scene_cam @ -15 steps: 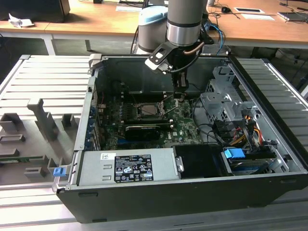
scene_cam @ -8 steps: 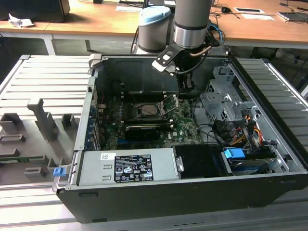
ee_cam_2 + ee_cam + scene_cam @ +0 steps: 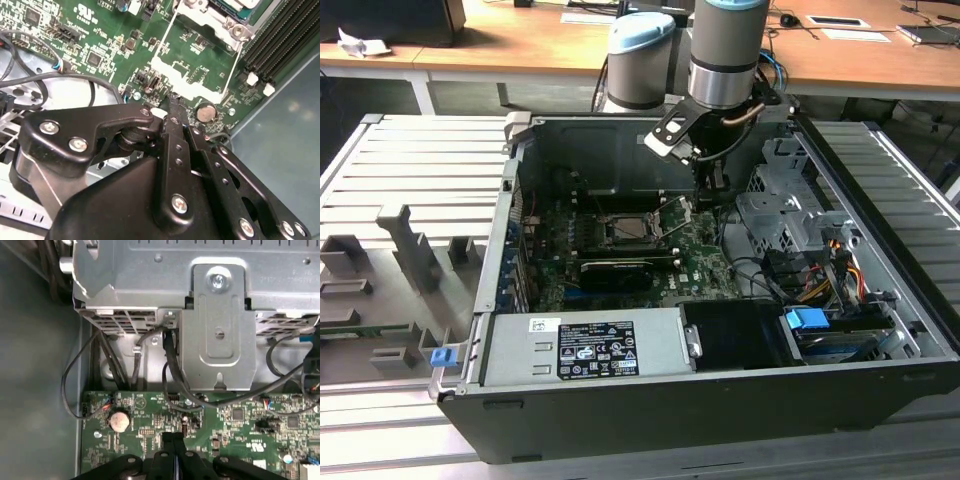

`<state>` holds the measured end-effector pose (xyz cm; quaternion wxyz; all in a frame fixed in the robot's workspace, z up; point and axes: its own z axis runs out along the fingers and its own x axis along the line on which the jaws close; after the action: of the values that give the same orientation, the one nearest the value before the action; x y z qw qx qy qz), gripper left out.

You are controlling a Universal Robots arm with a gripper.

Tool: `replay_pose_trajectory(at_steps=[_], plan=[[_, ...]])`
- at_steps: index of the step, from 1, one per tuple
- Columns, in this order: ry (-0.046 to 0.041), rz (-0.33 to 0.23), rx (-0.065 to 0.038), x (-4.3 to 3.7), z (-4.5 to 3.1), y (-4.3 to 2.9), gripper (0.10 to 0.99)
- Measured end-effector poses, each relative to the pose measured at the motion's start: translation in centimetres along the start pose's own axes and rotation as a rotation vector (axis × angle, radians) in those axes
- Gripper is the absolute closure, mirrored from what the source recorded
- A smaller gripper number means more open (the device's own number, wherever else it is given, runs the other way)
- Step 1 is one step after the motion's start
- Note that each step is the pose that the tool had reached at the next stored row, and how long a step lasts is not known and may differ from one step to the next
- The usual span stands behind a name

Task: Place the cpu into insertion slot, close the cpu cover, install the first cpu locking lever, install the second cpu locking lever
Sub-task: 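Close the cpu cover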

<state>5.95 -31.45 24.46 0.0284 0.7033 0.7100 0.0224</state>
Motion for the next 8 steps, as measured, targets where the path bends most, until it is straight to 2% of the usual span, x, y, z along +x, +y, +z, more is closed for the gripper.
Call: replay_pose_trajectory(at_steps=[3, 4, 6, 8], plan=[[0.0002, 0.0, 0.011, 0.01, -0.12, -0.83, 0.98], [0.0003, 0.0, 0.011, 0.01, -0.17, -1.07, 0.98], [0.0002, 0.0, 0.012, 0.02, -0.32, -2.15, 0.98], [-0.0007, -0.002, 0.012, 0.03, -0.33, -2.43, 0.98]])
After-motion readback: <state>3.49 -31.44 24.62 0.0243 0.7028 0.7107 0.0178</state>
